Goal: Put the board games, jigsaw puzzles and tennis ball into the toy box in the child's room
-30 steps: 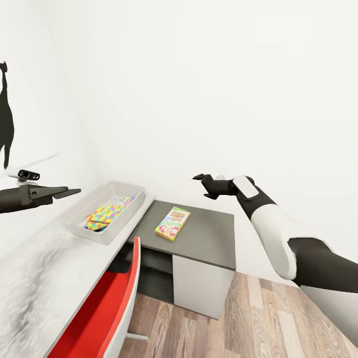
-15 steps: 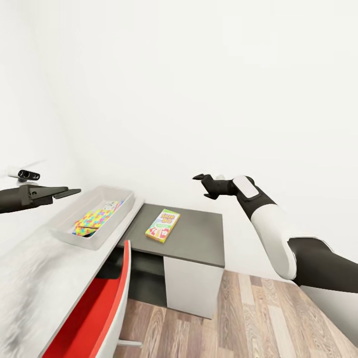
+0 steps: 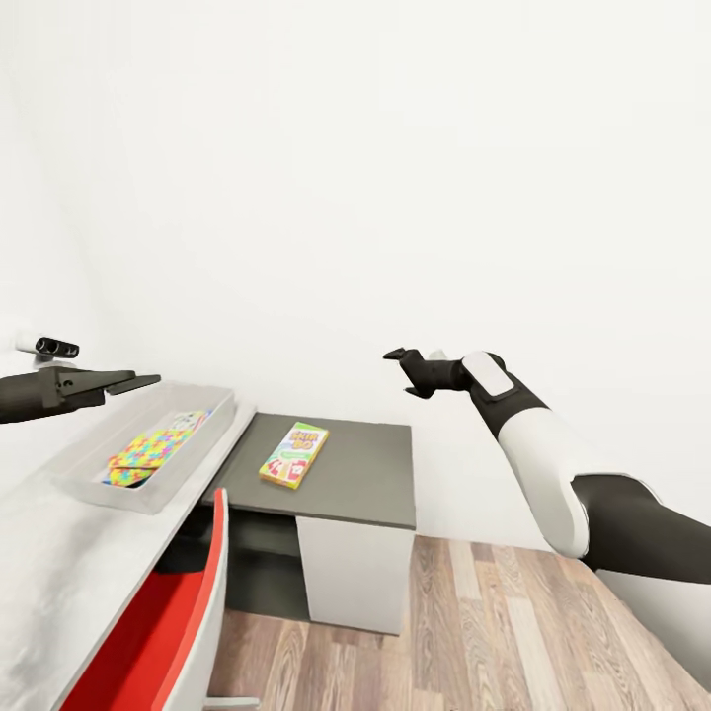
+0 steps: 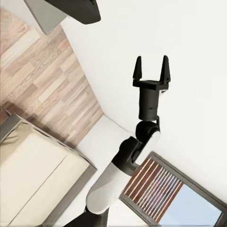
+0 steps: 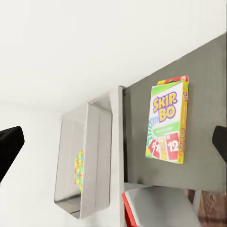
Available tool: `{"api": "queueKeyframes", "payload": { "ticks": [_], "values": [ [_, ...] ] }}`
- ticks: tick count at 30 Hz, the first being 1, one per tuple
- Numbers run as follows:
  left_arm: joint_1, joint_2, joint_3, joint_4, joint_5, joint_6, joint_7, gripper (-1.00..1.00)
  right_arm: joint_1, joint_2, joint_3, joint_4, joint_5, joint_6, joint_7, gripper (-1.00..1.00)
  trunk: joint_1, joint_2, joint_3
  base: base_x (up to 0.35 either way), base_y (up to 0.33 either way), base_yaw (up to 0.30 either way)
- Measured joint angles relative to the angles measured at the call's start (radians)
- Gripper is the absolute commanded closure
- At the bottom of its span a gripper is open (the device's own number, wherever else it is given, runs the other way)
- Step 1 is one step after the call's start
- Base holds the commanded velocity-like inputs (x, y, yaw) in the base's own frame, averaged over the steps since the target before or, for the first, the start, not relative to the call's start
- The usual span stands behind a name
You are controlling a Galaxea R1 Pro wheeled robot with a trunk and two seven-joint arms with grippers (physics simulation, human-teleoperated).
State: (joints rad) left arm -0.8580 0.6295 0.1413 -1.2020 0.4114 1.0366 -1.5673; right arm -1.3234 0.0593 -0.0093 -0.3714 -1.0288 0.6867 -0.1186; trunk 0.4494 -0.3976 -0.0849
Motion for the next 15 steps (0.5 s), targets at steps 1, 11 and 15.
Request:
{"api": "queueKeyframes", "payload": {
  "ticks": [1,11,15],
  "values": [
    [0.000,0.000,0.000,0.000,0.000,0.000,0.000,-1.00,0.002,0.000,-0.001,0.000,0.000,0.000,0.000,-1.00,0.000,0.000,0.001,-0.080,-0.230,-0.187],
    [0.000,-0.001,0.000,0.000,0.000,0.000,0.000,-1.00,0.006,-0.001,-0.002,0.000,0.000,0.000,0.000,-1.00,0.000,0.000,0.016,-0.086,-0.257,-0.187],
    [0.000,-0.001,0.000,-0.001,0.000,0.000,0.000,-1.00,0.006,-0.001,-0.002,0.000,0.000,0.000,0.000,-1.00,0.000,0.000,0.021,-0.044,-0.102,-0.104]
  ]
}}
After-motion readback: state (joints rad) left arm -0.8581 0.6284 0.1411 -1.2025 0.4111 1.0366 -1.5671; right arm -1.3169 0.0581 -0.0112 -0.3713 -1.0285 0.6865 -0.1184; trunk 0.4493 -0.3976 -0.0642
